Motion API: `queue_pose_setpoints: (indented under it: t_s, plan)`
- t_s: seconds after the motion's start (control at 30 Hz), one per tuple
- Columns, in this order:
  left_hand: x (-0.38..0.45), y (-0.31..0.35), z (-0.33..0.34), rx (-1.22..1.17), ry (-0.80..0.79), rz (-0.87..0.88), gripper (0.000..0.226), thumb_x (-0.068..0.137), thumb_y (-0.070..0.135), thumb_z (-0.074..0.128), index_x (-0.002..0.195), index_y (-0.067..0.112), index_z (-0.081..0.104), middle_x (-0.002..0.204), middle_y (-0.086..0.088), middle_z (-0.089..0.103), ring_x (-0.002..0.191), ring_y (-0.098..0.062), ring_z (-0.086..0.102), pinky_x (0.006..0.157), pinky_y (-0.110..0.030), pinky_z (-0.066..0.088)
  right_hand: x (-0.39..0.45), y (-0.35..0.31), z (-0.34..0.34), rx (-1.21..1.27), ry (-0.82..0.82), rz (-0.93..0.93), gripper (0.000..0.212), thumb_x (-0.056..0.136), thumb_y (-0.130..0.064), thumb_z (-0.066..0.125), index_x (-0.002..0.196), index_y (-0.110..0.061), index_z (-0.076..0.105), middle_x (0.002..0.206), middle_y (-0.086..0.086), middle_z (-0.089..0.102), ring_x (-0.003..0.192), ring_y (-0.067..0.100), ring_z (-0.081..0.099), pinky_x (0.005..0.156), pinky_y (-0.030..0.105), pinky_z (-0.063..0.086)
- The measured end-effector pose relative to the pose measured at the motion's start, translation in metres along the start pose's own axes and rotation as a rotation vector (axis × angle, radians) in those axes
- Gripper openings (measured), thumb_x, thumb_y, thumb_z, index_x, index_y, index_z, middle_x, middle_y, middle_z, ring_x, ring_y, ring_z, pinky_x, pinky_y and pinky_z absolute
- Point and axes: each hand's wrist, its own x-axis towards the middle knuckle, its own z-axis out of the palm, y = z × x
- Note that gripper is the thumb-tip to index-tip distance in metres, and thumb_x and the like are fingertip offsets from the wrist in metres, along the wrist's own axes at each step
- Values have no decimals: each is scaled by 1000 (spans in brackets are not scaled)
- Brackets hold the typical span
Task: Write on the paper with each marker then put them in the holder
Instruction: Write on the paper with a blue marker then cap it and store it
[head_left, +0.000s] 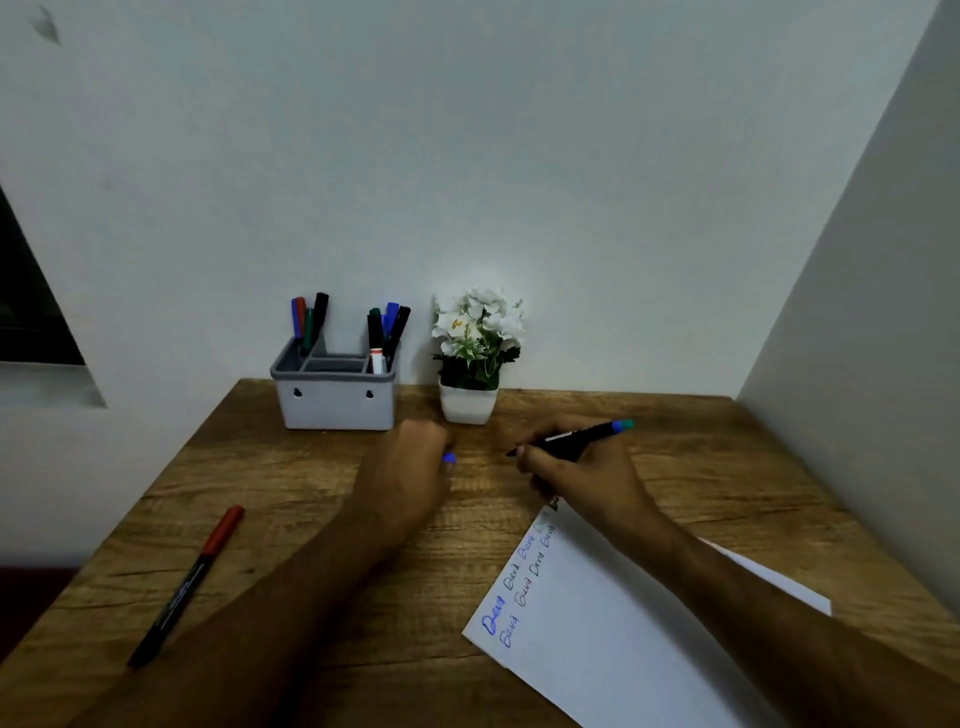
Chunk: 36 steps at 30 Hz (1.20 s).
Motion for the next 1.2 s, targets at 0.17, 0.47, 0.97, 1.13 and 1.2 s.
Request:
queue_pose_setpoints:
  t_s: [0.17,0.47,0.97,1.13,1.2]
  plan:
    - [3,2,-3,-383,87,-239,19,88,18,71,107,18,74,101,1,74,90,-11,67,84,-28,55,-6,-3,1,-24,-10,-92,11,88,-1,75,88,-9,82,67,-1,74,57,9,66,53,24,52]
    - [-7,28,-38,-1750,-98,-962,6,95,-7,51,96,-6,57,96,-22,62,84,-29,66,80,-39,54,-20,-9,13,-90,-78,-285,18,88,-3,72,97,-19,78,79,0,76,67,22,74,60,52,61]
    - [-27,47,-44,-1807,-186,-845,19,94,-12,46,109,-12,58,95,-26,67,81,-29,70,64,-30,58,-18,-7,15,-85,-1,-377,8,85,-8,82,82,-13,77,73,-5,76,63,12,71,57,26,54]
    - [-26,51,-42,-1779,-57,-870,26,90,-16,45,110,-12,60,100,-26,67,74,-26,70,57,-27,57,-14,-10,21,-24,37,-379,5,83,-4,83,83,-8,80,76,-1,78,70,17,74,62,25,56]
    - [-25,52,-42,-1747,30,-878,25,88,-17,47,107,-12,63,95,-23,69,64,-23,71,52,-24,56,-13,-14,23,-16,46,-398,4,83,-4,83,83,-7,80,75,0,78,70,23,73,62,31,57]
